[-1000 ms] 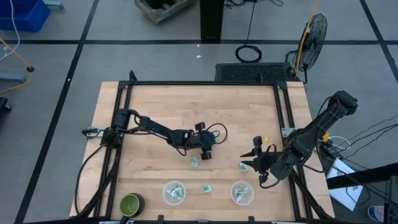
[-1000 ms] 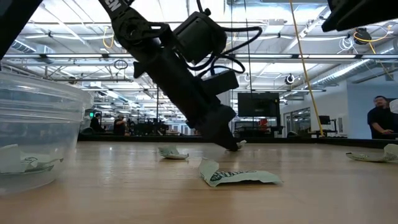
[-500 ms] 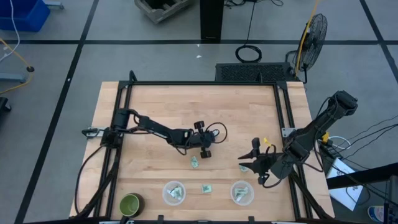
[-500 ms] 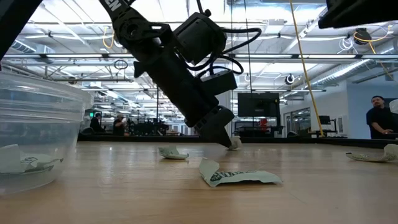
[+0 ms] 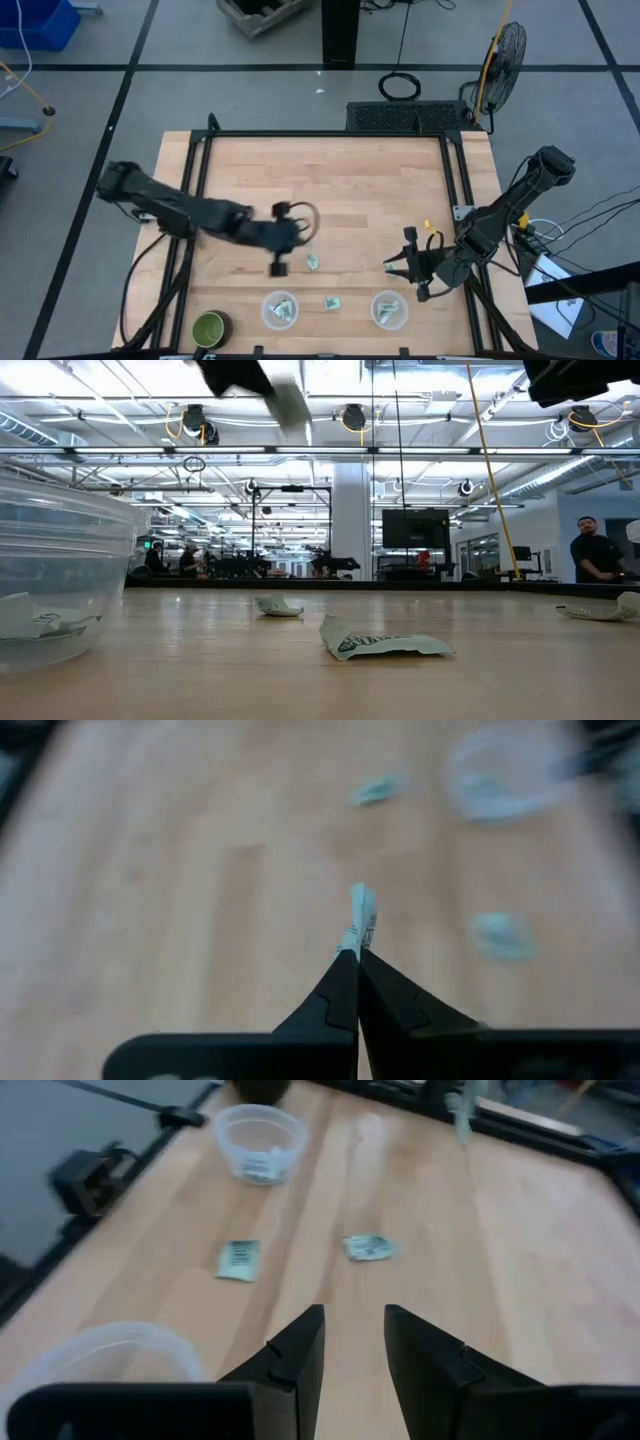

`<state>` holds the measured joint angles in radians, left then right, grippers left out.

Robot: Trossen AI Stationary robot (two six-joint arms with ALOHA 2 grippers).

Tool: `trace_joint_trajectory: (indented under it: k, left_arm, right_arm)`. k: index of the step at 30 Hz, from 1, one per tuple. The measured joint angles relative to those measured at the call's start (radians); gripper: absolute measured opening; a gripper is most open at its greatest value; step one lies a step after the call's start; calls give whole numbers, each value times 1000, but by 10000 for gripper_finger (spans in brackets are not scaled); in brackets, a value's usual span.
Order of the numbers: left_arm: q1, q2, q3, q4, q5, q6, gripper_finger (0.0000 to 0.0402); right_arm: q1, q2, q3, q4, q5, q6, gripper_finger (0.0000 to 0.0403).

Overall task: Pick and place Stevia / Truvia into bins
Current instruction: Put the stevia packet into the left transparent container

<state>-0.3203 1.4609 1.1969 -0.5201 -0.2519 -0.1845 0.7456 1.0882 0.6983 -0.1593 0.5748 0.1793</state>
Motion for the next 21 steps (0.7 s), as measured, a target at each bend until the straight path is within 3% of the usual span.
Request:
trace_joint_trajectory:
  k: [5, 12, 21]
  left_arm:
    - [-158, -80, 0, -73, 44, -147, 3]
    - [-327, 14, -43, -111, 58, -351, 4]
    - [-326, 132, -57, -103, 209, -477, 11]
  right_arm:
    - [0, 0, 0, 4, -2, 0, 100]
    - [0, 0, 0, 7, -1, -4, 100]
    - [-1, 0, 0, 29, 0, -54, 100]
